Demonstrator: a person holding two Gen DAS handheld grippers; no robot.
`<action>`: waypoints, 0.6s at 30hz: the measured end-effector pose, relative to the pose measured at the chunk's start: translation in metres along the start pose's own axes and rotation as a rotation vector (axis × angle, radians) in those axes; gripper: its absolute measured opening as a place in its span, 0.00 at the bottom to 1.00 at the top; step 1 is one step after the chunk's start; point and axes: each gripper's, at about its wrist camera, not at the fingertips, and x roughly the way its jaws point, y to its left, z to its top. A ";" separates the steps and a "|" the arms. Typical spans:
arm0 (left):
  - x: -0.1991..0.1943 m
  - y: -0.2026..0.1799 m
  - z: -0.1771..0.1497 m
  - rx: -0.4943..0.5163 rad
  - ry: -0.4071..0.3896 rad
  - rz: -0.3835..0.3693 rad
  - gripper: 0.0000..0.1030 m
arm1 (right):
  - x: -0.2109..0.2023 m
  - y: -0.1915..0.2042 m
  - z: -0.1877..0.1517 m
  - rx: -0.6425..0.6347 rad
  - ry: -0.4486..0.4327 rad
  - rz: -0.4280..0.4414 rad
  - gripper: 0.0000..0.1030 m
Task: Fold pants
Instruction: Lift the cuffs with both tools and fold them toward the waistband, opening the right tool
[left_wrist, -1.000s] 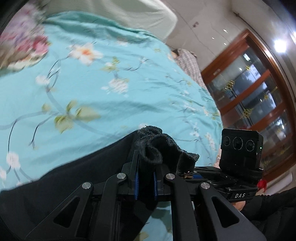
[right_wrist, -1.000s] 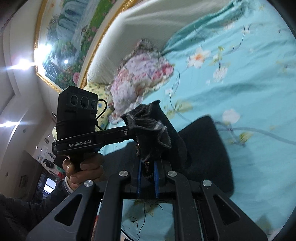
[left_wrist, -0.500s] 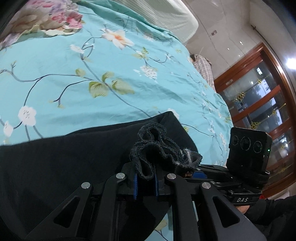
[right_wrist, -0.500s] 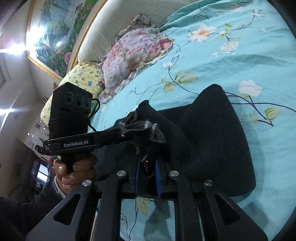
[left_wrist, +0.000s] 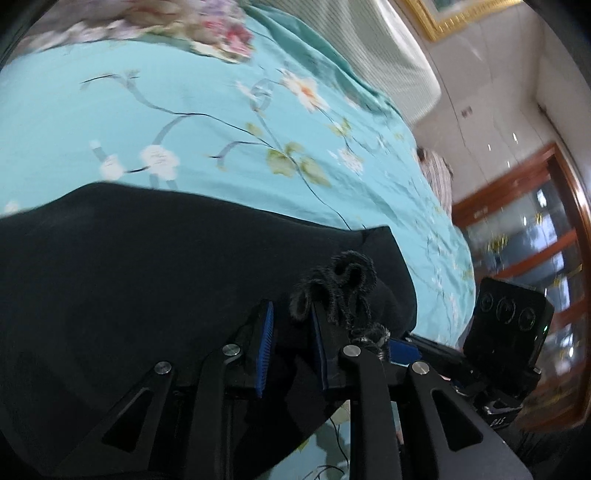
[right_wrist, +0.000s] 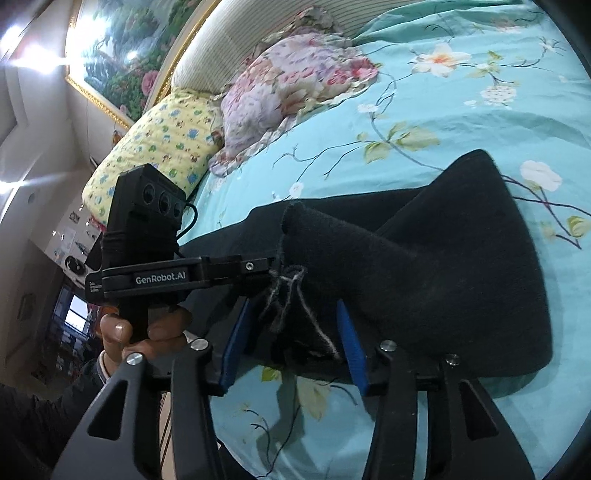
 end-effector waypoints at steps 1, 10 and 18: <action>-0.004 0.002 -0.002 -0.011 -0.011 0.001 0.20 | 0.001 0.002 0.000 -0.003 0.002 0.000 0.49; -0.031 0.009 -0.024 -0.070 -0.102 0.088 0.25 | 0.002 0.022 0.000 -0.045 0.025 0.022 0.51; -0.080 0.037 -0.058 -0.227 -0.229 0.115 0.29 | 0.006 0.042 0.008 -0.113 0.042 0.044 0.51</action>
